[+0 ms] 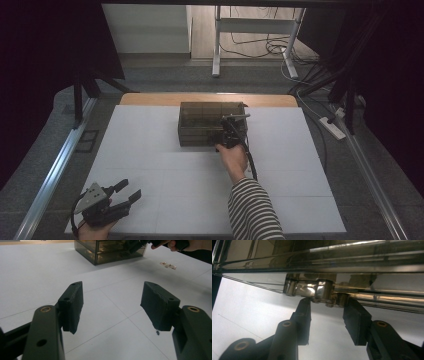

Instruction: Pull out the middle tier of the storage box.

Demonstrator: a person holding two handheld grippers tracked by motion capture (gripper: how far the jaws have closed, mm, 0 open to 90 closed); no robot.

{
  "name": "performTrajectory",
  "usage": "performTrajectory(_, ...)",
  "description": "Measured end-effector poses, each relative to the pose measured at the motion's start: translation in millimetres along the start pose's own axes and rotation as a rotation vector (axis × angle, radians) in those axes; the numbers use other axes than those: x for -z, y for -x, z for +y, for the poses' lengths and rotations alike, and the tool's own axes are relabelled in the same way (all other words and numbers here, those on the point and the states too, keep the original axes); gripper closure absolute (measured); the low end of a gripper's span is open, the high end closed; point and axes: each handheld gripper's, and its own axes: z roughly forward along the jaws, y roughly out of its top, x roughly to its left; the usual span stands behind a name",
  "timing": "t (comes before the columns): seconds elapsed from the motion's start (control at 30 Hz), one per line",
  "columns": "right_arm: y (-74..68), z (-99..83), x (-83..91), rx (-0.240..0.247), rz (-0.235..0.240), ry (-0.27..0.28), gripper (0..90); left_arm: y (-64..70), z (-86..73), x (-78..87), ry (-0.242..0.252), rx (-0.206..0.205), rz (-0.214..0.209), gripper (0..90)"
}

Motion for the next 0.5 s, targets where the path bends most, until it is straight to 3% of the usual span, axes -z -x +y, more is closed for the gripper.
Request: performTrajectory(0.5, 3.6, 3.4, -2.0, -0.057, 0.032, -0.019, 58.9, 0.5, 0.1, -0.2, -0.002, -0.003, 0.001, 35.5)
